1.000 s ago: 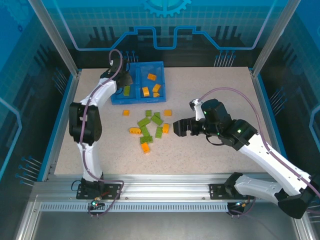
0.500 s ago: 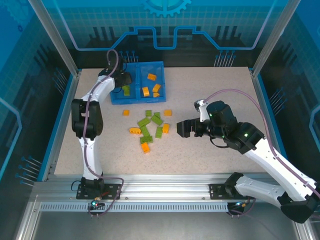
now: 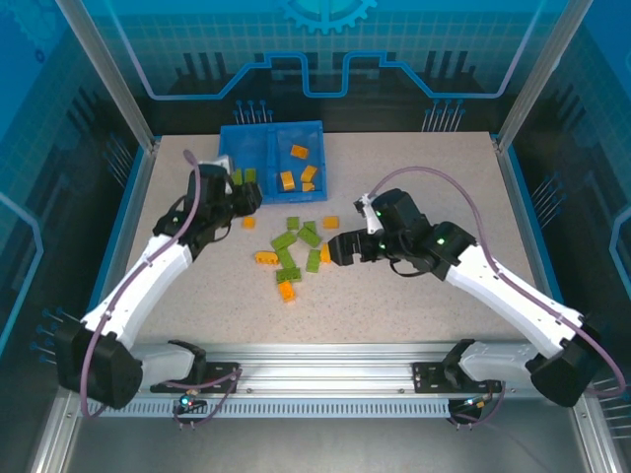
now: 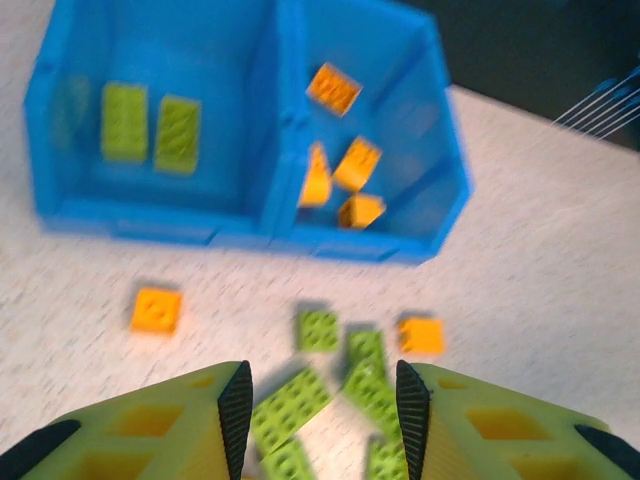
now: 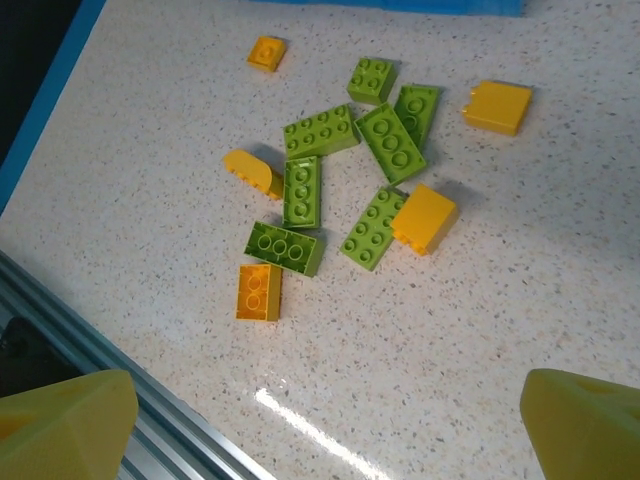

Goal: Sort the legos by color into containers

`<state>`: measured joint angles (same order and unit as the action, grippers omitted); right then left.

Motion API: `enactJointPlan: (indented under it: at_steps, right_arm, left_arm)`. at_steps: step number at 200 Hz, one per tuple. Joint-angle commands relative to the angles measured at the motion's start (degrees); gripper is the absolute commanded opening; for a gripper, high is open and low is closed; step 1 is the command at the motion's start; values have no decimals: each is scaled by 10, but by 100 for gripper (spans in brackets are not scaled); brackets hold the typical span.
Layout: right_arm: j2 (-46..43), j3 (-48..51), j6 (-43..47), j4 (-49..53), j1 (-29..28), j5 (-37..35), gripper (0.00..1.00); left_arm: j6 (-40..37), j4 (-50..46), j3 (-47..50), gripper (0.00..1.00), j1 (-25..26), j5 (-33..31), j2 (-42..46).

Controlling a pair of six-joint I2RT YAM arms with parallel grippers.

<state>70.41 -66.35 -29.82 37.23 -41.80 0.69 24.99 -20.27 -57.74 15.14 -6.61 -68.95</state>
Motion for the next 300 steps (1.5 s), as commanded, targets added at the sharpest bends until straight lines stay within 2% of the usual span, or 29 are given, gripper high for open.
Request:
enactJointPlan:
  at_steps: [1,18,46,109,150,230,252,300]
  right_arm:
    - [35,-32,12,-38,-19,23,100]
    - [73,-52,12,-43,-27,28,100]
    - [107,-82,10,-29,-37,29,100]
    - [59,-58,3,-7,-40,0,100]
    - [51,-59,-3,-5,-39,-2,100]
    - [36,-60,-8,-2,-39,-1,100]
    - [26,-53,-9,-1,-39,-6,100]
    - [18,-50,-11,-1,-39,-8,100]
  left_arm:
    - [-14,-40,61,46,1,-48,8]
    - [-39,-33,76,47,-2,-48,-15]
    - [-74,-36,28,54,-11,-33,-125]
    - [-141,-42,-111,63,-62,-38,-331]
    - [-158,-92,-192,64,-78,13,-411]
    - [-151,-183,-256,52,-78,-6,-481]
    - [-153,-182,-256,44,-78,-3,-482]
    - [-155,-196,-272,38,-78,1,-497]
